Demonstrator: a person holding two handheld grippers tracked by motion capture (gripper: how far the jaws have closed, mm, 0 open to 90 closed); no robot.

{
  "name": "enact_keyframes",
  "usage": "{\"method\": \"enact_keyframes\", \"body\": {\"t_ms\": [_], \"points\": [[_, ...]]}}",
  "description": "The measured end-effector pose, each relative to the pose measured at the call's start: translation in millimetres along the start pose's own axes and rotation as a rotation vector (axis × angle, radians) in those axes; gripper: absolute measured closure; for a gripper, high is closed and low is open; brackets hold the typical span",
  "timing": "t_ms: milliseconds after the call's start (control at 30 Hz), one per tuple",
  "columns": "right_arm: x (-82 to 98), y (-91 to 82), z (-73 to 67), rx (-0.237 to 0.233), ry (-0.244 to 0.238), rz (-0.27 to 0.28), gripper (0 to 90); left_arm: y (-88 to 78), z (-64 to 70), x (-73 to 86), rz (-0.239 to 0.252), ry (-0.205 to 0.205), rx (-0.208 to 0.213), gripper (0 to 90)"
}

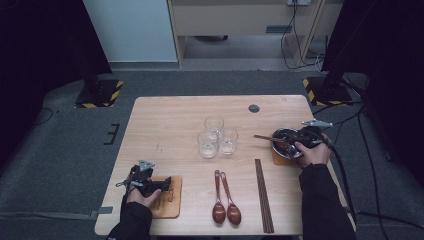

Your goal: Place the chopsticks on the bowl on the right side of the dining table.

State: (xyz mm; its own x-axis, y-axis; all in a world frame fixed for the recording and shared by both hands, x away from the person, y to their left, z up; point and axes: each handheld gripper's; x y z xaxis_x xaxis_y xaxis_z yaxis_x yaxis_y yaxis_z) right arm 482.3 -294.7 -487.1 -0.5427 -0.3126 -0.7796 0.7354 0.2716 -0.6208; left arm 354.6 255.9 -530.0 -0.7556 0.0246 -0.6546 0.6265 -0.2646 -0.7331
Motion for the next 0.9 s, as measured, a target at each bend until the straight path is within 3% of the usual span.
{"method": "enact_keyframes", "body": {"t_ms": [300, 900], "points": [[0.5, 1.4, -0.8, -0.002, -0.008, -0.014, 42.0, 0.0, 0.0, 0.0, 0.000, 0.000, 0.000, 0.0], [0.7, -6.0, -4.9, -0.060, -0.070, -0.047, 42.4, 0.0, 0.1, 0.1, 0.000, -0.001, -0.001, 0.0]]}}
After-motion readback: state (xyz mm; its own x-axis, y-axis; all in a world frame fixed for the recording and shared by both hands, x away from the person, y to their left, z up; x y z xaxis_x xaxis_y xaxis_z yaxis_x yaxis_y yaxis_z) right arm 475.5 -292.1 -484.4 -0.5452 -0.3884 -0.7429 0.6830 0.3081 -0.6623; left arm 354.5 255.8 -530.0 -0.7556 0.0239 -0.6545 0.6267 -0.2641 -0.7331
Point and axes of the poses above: each handheld gripper's, and its own axes: y roughly forward along the jaws, x roughly out of its underside, z roughly to its right, and after that the axes turned 10 degrees about -y, right-handed
